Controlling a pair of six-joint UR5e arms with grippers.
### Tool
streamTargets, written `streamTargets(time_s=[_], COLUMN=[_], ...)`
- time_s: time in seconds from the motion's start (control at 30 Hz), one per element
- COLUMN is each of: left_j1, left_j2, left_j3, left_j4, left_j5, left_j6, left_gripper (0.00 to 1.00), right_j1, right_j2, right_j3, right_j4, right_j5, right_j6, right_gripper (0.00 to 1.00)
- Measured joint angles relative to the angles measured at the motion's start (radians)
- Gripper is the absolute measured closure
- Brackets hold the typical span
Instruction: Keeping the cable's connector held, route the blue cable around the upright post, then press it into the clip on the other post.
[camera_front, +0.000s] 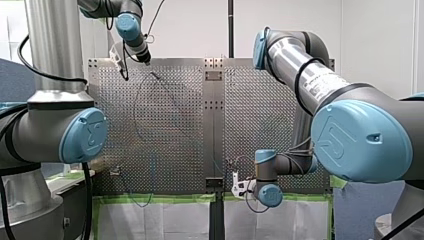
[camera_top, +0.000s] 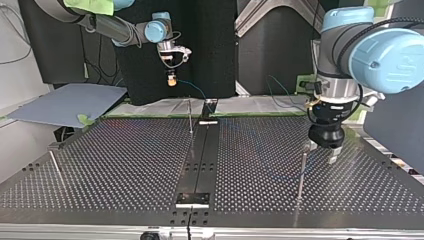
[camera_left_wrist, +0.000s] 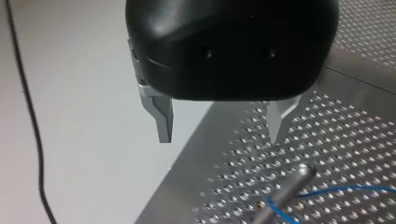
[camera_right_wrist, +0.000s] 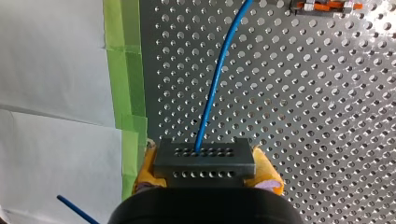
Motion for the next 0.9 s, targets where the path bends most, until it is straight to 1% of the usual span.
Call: streamTargets(time_s=[0.4,0.67,0.9], left_j1=[-0.009,-0.010,-0.009], left_j2=[-0.024,-0.025,-0.025], left_j3=[0.001,0.001,0.001], left_j4=[-0.010,-0.009,-0.009], left_j5=[-0.011,-0.014,-0.020], left_j6=[0.119,0.200,0.280], left_gripper=[0.02,0.02,0.02], right_j1=[0.000,0.000,0.000], right_j2=[0.000,0.000,0.000], right_j3=[0.000,0.000,0.000], right_j4=[0.000,0.000,0.002], right_j5=[-0.004,-0.006,-0.009], right_j6=[0.000,0.000,0.000], right_gripper=[1.00,1.00,1.00])
